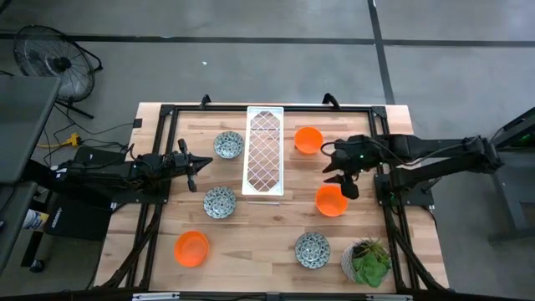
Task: Pick & Place Mini bowls
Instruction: Put the bottom right white bowl on the shelf
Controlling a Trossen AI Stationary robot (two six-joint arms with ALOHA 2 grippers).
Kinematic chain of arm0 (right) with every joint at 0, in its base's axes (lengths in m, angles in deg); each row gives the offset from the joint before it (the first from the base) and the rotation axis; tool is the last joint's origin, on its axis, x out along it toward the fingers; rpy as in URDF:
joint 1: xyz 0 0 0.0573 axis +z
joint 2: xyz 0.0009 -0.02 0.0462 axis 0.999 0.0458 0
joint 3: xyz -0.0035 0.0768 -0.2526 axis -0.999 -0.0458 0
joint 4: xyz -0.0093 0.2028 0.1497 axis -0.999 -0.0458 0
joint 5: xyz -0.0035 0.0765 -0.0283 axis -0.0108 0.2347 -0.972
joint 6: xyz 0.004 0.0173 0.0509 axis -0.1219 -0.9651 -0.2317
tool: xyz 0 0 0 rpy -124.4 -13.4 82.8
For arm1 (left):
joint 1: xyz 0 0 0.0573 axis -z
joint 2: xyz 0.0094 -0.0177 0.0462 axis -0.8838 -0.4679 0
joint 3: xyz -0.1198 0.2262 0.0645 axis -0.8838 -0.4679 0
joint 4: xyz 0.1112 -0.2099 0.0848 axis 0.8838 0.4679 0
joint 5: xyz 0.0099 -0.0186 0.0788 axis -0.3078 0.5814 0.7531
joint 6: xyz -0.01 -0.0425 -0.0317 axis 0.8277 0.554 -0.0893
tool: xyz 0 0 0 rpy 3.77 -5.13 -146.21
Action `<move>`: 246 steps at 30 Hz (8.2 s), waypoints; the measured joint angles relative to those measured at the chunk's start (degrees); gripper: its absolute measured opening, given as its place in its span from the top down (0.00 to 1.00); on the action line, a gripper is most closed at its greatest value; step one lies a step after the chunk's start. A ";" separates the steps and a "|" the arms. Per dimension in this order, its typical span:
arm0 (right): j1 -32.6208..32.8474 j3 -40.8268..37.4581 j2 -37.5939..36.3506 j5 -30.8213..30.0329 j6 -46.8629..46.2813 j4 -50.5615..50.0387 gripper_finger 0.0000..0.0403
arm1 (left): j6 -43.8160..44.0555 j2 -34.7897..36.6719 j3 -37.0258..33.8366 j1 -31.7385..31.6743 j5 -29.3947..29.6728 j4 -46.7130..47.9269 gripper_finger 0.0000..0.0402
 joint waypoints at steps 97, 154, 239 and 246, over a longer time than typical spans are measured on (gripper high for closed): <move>27.06 14.19 43.46 0.15 -17.50 -0.30 0.98 | 0.00 -0.02 0.00 0.00 -0.01 -0.01 1.00; -31.62 81.04 63.23 9.59 -3.04 -42.45 1.00 | 0.00 0.01 0.00 0.00 0.02 -0.02 1.00; -32.95 71.03 63.60 12.91 -21.36 -24.28 0.96 | 0.00 -0.01 0.00 0.01 0.01 0.01 1.00; -32.95 71.03 63.63 13.07 -20.94 -23.95 0.93 | 0.00 -0.02 0.00 0.02 0.02 0.01 1.00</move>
